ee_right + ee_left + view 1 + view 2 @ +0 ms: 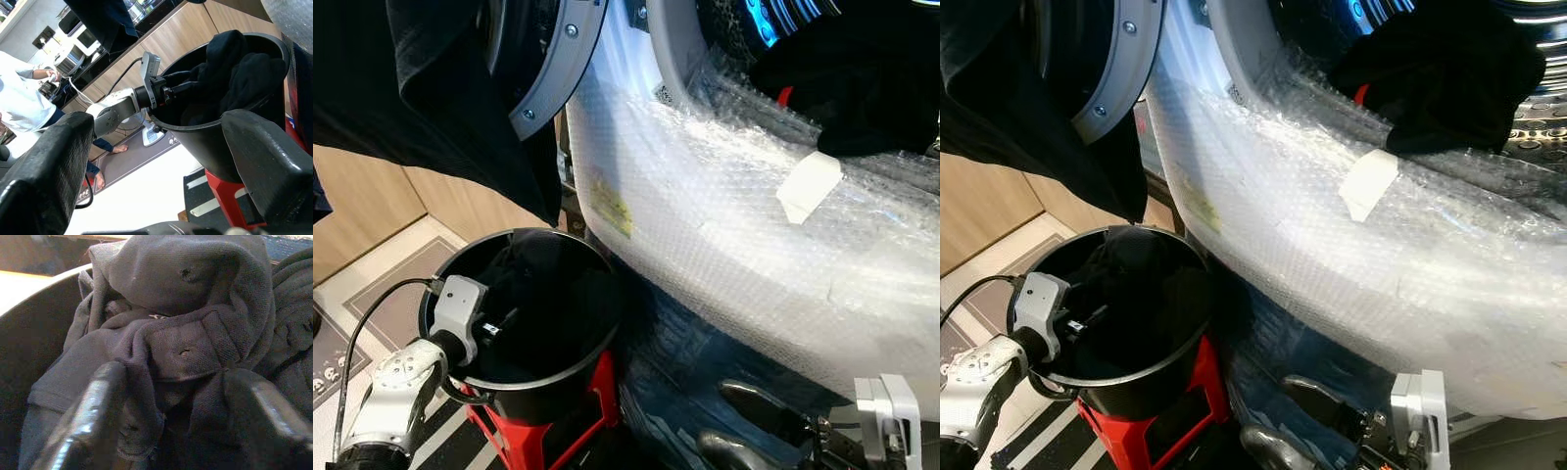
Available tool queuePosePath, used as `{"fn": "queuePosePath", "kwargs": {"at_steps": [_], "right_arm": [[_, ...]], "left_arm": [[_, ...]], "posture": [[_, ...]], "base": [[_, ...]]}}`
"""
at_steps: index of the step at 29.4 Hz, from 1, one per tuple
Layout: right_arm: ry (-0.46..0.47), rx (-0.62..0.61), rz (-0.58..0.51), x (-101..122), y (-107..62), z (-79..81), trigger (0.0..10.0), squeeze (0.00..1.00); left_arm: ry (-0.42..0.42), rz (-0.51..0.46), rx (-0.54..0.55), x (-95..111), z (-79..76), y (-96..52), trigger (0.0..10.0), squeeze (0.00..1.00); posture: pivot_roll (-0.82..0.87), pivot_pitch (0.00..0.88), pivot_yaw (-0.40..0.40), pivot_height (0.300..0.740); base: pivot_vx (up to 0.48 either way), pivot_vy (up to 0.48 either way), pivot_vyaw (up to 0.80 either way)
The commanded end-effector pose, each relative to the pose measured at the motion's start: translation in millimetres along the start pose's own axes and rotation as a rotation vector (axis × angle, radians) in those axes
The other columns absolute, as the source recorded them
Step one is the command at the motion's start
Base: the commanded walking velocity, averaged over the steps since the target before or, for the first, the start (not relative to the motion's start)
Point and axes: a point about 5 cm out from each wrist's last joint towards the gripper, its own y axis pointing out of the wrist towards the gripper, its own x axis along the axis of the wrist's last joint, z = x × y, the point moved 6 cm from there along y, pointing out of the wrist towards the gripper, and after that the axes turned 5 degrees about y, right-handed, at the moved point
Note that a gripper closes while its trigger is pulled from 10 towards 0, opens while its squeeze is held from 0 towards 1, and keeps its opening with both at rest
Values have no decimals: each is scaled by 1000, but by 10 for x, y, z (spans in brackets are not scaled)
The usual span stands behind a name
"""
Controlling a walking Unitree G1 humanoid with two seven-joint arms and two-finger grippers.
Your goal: Clothes washing
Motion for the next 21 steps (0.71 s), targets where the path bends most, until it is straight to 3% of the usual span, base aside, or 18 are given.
{"fn": "queuePosePath", "kwargs": {"at_steps": [1, 21], "right_arm": [[-16, 16, 11, 18, -4, 78, 10000, 0], [-19, 31, 18, 75, 6, 76, 10000, 0]], "left_arm": [[-21, 73, 33, -212, 53, -110, 0, 0], [-16, 79, 101, -242, 124, -181, 0, 0]], "posture": [[-151, 234, -85, 740], [-143, 231, -95, 740]], "base": [[0, 0, 0], [0, 0, 0]]}}
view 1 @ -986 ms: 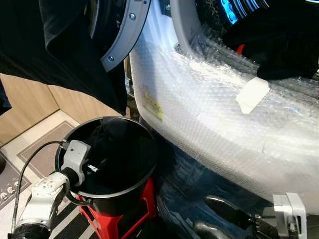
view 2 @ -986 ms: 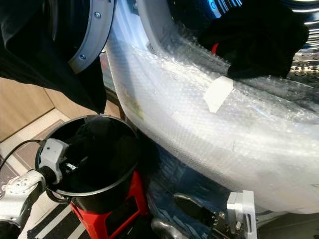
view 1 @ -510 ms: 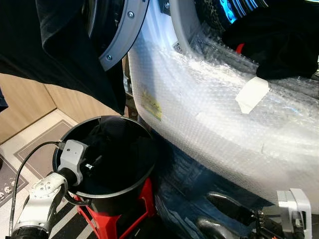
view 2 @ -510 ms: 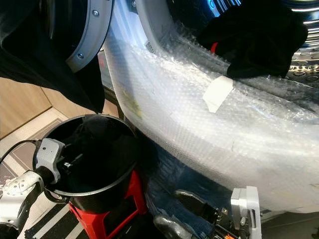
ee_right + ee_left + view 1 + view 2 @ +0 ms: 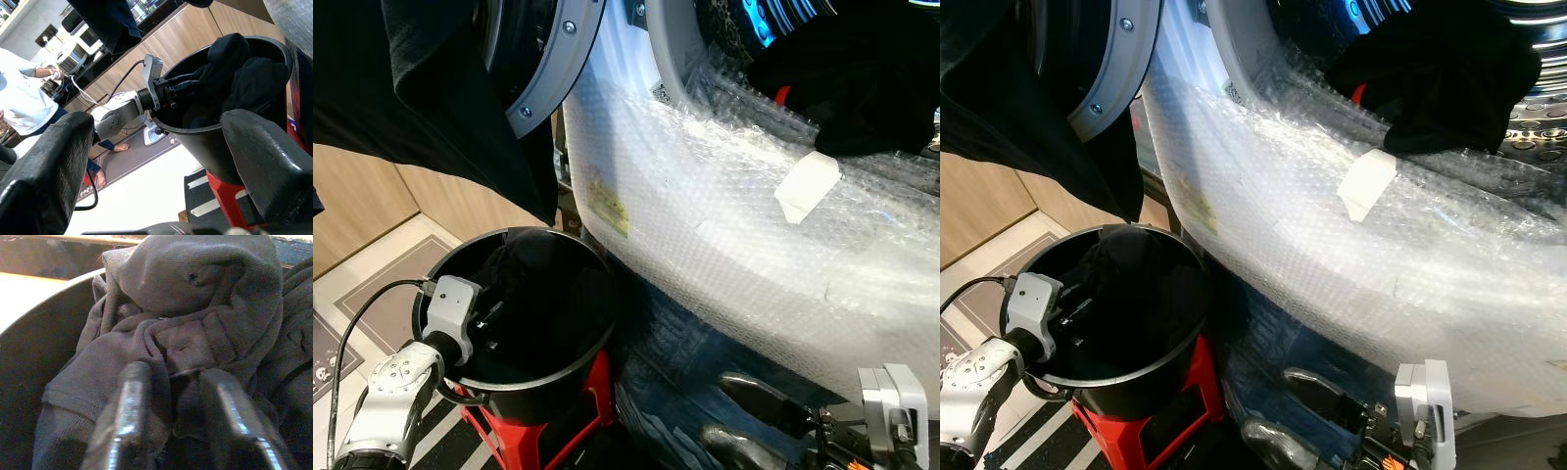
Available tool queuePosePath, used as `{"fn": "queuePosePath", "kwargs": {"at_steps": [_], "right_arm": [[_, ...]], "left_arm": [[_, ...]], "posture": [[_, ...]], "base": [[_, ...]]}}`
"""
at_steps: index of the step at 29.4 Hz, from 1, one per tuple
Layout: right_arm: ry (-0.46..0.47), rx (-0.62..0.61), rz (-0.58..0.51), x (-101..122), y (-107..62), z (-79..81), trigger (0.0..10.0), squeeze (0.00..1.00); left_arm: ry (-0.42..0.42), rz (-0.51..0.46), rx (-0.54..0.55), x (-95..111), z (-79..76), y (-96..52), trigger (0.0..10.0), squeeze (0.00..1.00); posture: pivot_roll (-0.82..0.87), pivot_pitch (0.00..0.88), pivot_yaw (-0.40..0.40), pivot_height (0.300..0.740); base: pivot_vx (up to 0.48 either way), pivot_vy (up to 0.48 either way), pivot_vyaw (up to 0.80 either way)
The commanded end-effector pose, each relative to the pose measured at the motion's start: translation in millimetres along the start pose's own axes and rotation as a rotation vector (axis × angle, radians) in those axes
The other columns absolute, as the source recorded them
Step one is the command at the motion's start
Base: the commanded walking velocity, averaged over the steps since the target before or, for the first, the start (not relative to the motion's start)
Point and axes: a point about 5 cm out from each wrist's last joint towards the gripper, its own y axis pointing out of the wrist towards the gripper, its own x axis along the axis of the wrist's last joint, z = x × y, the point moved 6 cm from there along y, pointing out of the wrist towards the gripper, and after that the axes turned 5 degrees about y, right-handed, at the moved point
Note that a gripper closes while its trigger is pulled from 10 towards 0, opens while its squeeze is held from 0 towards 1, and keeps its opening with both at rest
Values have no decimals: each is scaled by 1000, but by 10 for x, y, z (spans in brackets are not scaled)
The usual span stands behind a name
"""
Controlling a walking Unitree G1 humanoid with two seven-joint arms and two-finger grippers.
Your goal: Clothes washing
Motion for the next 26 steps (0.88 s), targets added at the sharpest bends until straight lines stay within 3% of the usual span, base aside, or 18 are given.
{"fn": "queuePosePath", "kwargs": {"at_steps": [1, 20, 26], "right_arm": [[-9, 4, 13, 6, -9, 44, 10000, 0], [-5, 6, 9, 38, -9, 51, 10000, 0], [-4, 6, 10, 36, -6, 48, 10000, 0]], "left_arm": [[-25, 89, 38, -258, 70, -132, 0, 0], [-29, 87, 61, -264, 91, -164, 0, 0], [-21, 23, 130, -151, 184, -181, 0, 0]], "posture": [[-143, 231, -95, 740], [-144, 234, -98, 740], [-143, 230, -96, 740]], "base": [[0, 0, 0], [0, 0, 0], [0, 0, 0]]}}
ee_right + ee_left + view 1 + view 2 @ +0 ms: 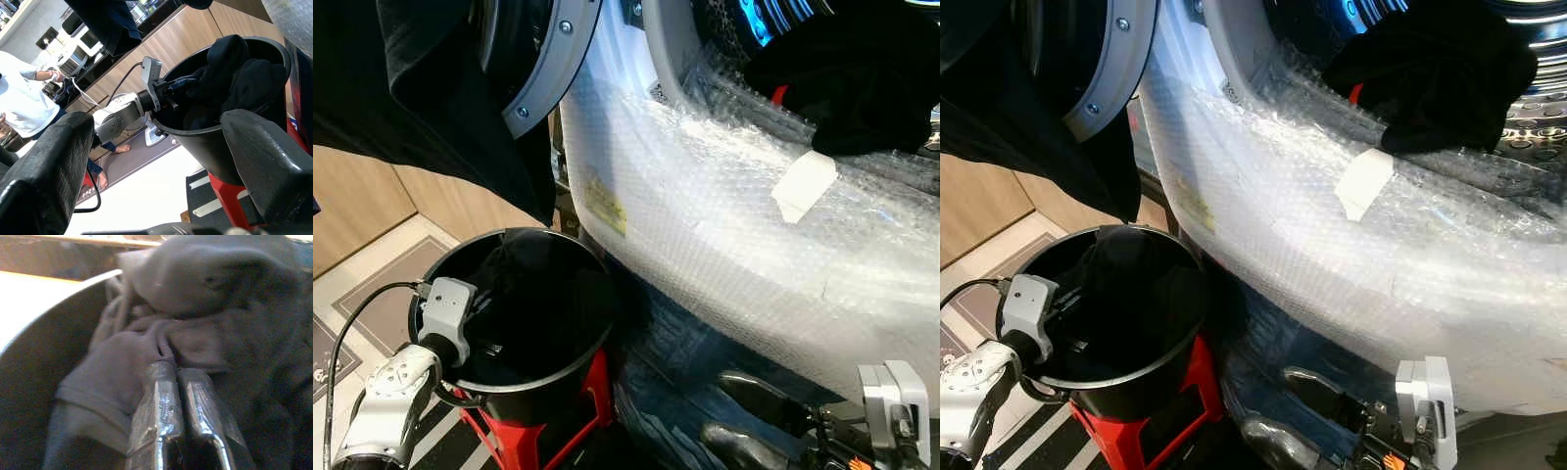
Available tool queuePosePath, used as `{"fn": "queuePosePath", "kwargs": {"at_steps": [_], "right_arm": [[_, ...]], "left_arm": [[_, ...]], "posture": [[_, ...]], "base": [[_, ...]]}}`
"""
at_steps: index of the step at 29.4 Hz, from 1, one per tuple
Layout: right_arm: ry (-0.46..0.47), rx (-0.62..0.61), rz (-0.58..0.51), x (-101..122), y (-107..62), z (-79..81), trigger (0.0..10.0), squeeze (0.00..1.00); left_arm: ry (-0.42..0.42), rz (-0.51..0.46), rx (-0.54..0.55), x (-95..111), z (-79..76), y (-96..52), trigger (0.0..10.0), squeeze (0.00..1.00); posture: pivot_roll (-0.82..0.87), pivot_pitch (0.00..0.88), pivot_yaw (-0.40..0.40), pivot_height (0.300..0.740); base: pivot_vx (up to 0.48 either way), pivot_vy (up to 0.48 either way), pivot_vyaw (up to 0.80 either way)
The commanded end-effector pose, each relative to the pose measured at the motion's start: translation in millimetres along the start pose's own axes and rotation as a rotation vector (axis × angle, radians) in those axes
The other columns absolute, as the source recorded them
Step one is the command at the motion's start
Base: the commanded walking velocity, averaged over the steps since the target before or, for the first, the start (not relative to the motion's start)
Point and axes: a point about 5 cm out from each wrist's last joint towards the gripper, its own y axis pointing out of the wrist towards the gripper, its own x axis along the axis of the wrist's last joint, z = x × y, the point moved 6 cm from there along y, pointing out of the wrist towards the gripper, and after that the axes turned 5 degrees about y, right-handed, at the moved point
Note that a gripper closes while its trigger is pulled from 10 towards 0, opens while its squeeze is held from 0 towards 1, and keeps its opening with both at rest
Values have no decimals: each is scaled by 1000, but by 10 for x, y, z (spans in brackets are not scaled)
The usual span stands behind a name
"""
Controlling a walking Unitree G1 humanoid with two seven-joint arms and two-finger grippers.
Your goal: Clothes washing
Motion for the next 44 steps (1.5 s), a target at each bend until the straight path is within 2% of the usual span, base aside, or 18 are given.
{"fn": "queuePosePath", "kwargs": {"at_steps": [1, 3, 4, 5, 6, 7, 9, 12, 13, 14, 20, 26, 32, 33, 34, 36, 43, 44], "right_arm": [[-14, 2, 9, 14, -11, 38, 10000, 0], [-14, 2, 9, 15, -9, 35, 10000, 0], [-15, 2, 9, 16, -9, 33, 10000, 0], [-15, 2, 10, 17, -8, 30, 10000, 0], [-15, 2, 10, 17, -8, 30, 10000, 0], [-15, 3, 11, 16, -7, 28, 10000, 0], [-17, 5, 12, 16, -4, 21, 10000, 0], [-19, 9, 11, 22, 8, 15, 10000, 0], [-21, 11, 12, 25, 13, 15, 10000, 0], [-24, 14, 12, 29, 16, 12, 10000, 0], [-27, 15, 13, 36, 21, 6, 10000, 0], [-24, 18, 12, 31, 28, 14, 10000, 0], [-22, 20, 5, 31, 44, 15, 10000, 0], [-21, 21, 3, 27, 53, 14, 10000, 0], [-21, 21, 3, 27, 53, 14, 10000, 0], [-22, 23, -2, 24, 71, 8, 10000, 0], [-29, 19, -23, 26, 119, -2, 10000, 0], [-28, 18, -33, 26, 132, 2, 10000, 0]], "left_arm": [[-18, 32, 62, -149, 101, -124, 0, 0], [-8, -37, 79, -25, 100, -135, 0, 0], [23, -77, 94, 53, 96, -146, 510, 0], [-14, -164, 93, 218, 34, -170, 10000, 0], [-14, -164, 93, 218, 34, -170, 10000, 0], [-40, -224, 81, 341, -38, -190, 10000, 0], [-7, -264, 56, 441, -150, -205, 10000, 0], [-29, -242, 53, 393, -186, -188, 10000, 0], [-66, -232, 43, 357, -197, -182, 10000, 0], [-110, -218, 43, 308, -182, -178, 10000, 1000], [-110, -194, 54, 276, -126, -191, 10000, 1000], [-106, -183, 49, 307, -87, -135, 10000, 1000], [-91, -133, 87, 306, -24, 62, 10000, 1000], [-101, -125, 115, 329, 11, 155, 10000, 1000], [-101, -125, 115, 329, 11, 155, 10000, 1000], [-110, -113, 125, 351, 8, 264, 10000, 1000], [-114, -127, 91, 490, -91, 491, 10000, 1000], [-113, -133, 63, 551, -145, 574, 10000, 1000]], "posture": [[-143, 230, -96, 740], [-144, 223, -95, 740], [-144, 223, -95, 740], [-144, 223, -95, 740], [-144, 223, -95, 740], [-142, 217, -97, 740], [-140, 215, -98, 740], [-137, 209, -99, 740], [-137, 206, -100, 740], [-137, 206, -100, 740], [-137, 200, -100, 740], [-136, 200, -95, 740], [-132, 204, -92, 740], [-132, 203, -89, 740], [-132, 203, -89, 740], [-132, 196, -83, 740], [-136, 185, -62, 740], [-137, 185, -55, 740]], "base": [[0, 0, 0], [0, 0, 0], [0, 0, 0], [0, 0, 0], [0, 0, 0], [0, 0, 0], [0, 0, 0], [0, 0, 0], [0, 0, 0], [0, 0, 0], [0, 0, 0], [0, 0, 0], [0, 0, 0], [0, 0, 0], [0, 0, 0], [0, 0, 0], [0, 0, 0], [0, 0, 0]]}}
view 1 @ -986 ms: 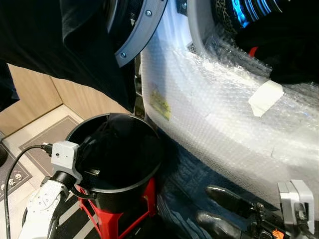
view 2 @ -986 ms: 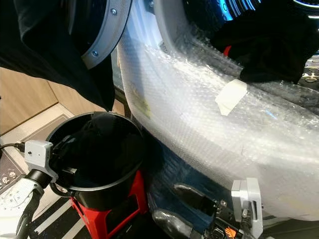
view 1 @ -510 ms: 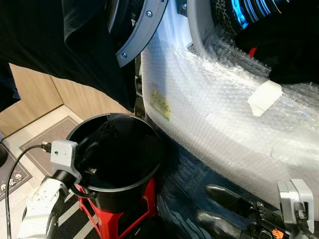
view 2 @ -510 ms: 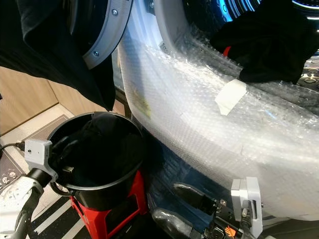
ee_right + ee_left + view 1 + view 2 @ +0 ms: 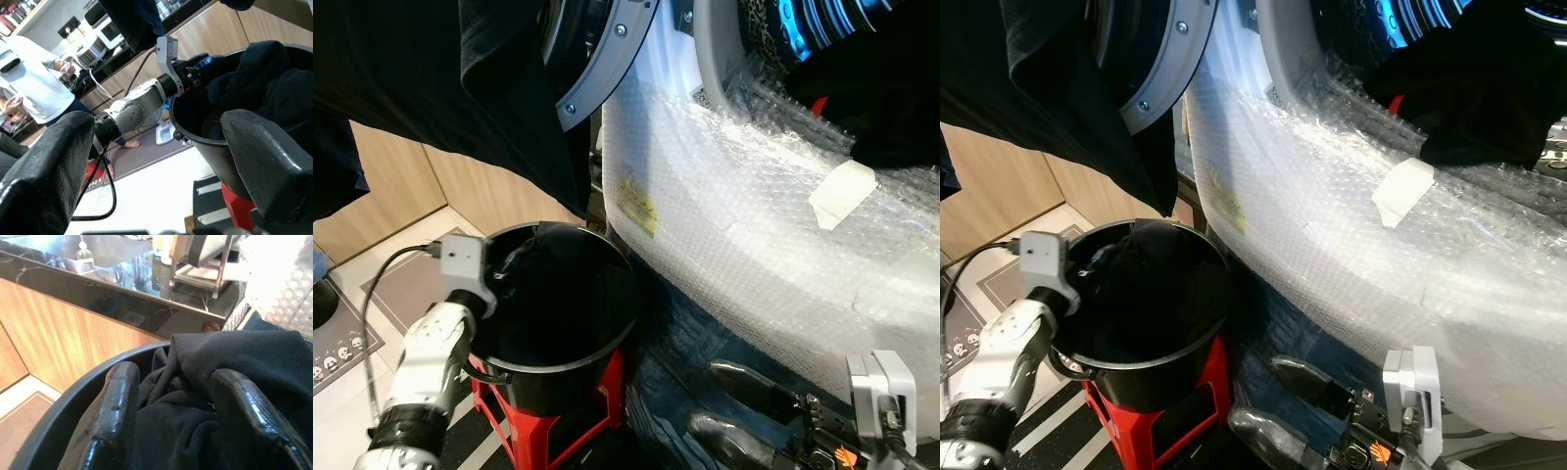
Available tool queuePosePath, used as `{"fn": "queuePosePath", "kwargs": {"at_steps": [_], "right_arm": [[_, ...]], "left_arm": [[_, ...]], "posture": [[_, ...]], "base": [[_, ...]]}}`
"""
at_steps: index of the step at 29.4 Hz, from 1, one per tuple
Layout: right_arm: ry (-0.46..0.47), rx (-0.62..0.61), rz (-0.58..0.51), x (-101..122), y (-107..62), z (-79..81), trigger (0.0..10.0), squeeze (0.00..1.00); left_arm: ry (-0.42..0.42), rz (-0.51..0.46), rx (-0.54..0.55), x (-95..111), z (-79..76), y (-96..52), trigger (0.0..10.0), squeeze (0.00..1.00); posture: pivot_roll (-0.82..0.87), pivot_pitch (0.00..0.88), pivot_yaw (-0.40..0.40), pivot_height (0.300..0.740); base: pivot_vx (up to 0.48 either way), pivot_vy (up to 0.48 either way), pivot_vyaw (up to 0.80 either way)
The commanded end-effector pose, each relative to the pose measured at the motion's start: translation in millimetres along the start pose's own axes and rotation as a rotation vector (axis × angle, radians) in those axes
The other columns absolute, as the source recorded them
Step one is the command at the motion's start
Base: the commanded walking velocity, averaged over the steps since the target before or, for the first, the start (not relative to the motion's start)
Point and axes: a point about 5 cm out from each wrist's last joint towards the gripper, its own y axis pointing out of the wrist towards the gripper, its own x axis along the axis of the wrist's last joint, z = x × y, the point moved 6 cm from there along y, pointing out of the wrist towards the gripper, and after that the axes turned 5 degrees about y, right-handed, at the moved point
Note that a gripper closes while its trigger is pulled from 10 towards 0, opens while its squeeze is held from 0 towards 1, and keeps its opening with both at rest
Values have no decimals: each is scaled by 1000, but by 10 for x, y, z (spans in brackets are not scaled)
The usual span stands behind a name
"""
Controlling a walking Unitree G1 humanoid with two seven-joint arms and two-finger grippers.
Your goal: Clothes washing
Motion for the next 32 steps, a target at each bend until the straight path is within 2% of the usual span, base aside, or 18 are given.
{"fn": "queuePosePath", "kwargs": {"at_steps": [1, 6, 9, 13, 22, 25, 29, 32], "right_arm": [[1, -11, -1, -21, 8, -10, 10000, 0], [2, -16, -16, -26, 28, -5, 10000, 0], [2, -19, -23, -29, 40, 4, 10000, 0], [2, -27, -29, -34, 33, 13, 10000, 0], [3, -41, -38, -24, 16, 42, 10000, 0], [5, -42, -39, -29, 13, 54, 10000, 0], [8, -45, -38, -36, 6, 69, 10000, 0], [12, -50, -38, -41, 0, 85, 10000, 0]], "left_arm": [[15, 0, -42, 18, -93, 64, 10000, 1000], [17, -3, -119, 79, -252, 206, 10000, 1000], [40, 11, -146, 80, -299, 262, 10000, 1000], [27, 19, -167, 89, -338, 318, 10000, 1000], [57, 89, -252, -75, -474, 322, 10000, 1000], [44, 98, -293, -109, -534, 305, 10000, 1000], [61, 119, -284, -161, -521, 296, 10000, 1000], [80, 149, -268, -237, -454, 267, 10000, 1000]], "posture": [[-137, 185, -55, 740], [-138, 195, -42, 740], [-147, 202, -38, 740], [-155, 210, -34, 740], [-174, 234, -37, 740], [-178, 236, -38, 740], [-184, 239, -38, 740], [-190, 242, -37, 740]], "base": [[0, 0, 0], [0, 0, 0], [0, 0, 0], [0, 0, 0], [0, 0, 0], [0, 0, 0], [0, 0, 0], [0, 0, 0]]}}
